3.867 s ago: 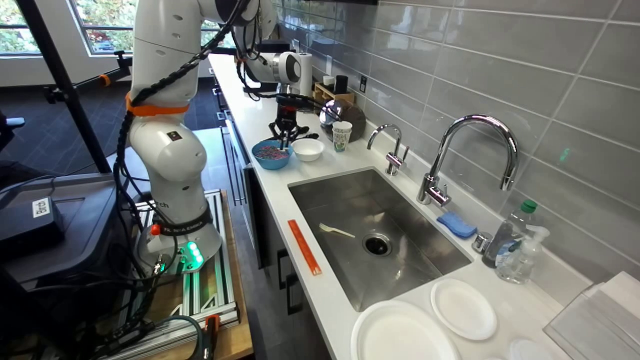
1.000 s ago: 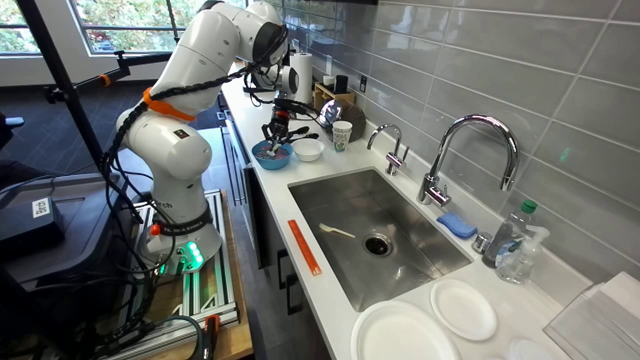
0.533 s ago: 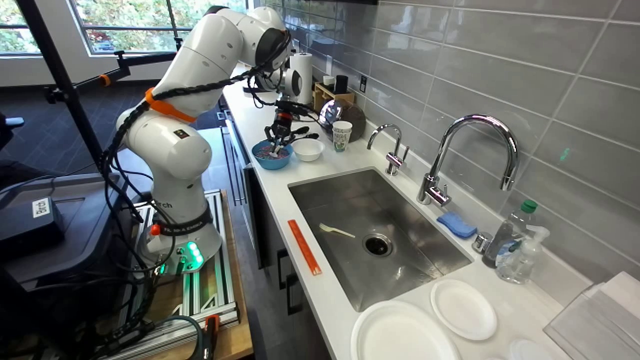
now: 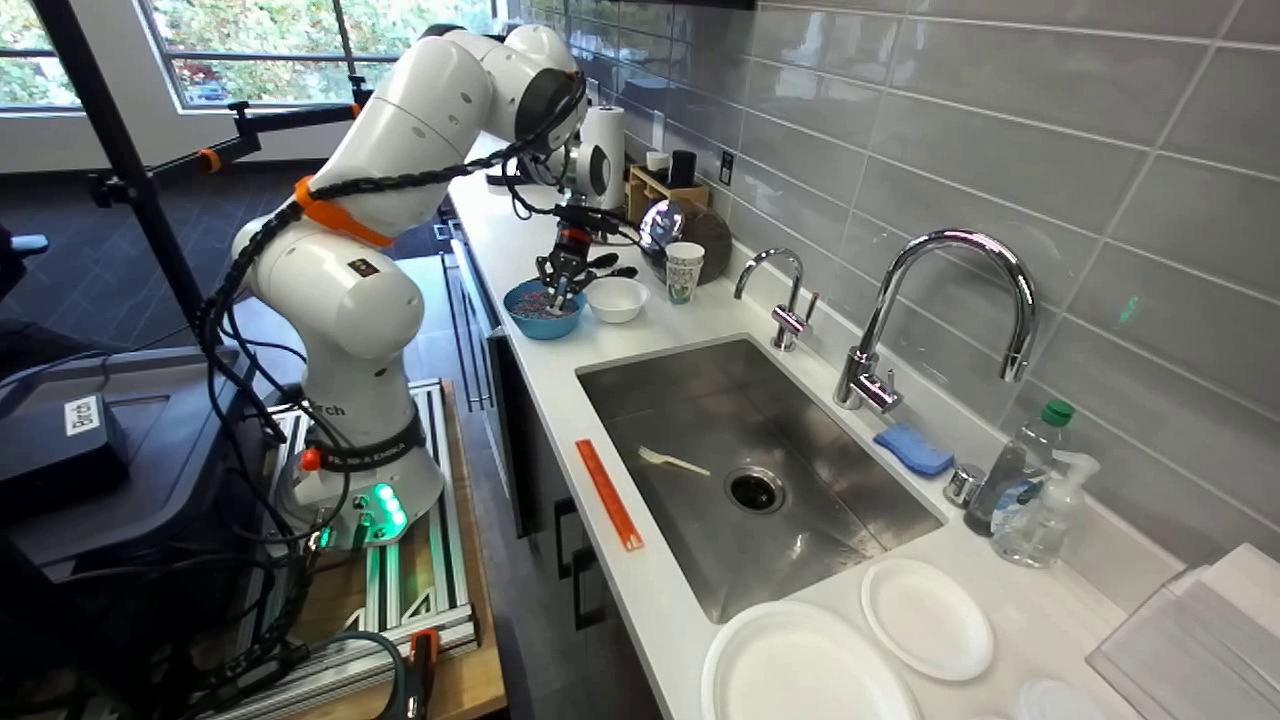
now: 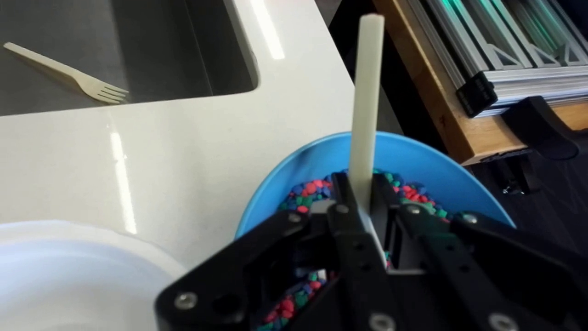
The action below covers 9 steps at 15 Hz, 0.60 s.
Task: Stir the content of the blue bowl with the spoon
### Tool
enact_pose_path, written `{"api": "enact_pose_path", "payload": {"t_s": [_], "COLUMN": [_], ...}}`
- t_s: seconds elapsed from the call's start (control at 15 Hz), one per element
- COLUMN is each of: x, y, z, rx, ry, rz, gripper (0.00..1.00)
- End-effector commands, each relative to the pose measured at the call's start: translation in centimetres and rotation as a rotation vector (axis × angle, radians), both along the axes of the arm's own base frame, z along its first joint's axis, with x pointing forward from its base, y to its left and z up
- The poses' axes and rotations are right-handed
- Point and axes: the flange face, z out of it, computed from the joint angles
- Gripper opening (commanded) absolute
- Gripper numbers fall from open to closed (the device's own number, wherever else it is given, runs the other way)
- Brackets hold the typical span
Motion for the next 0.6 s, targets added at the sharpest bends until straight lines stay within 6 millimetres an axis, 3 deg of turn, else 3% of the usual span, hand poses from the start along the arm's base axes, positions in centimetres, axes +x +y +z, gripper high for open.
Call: {"api": "enact_pose_path", "payload": {"t_s": [0.0,0.53], "x": [0.5,1.9], "y": [1.0,1.8], "z": [-0.9,-1.3], "rx": [-0.019,-0.002], "ry": [-0.011,-0.06], "rz": [-0.033,-0.095], "gripper": [0.04,0.04]}}
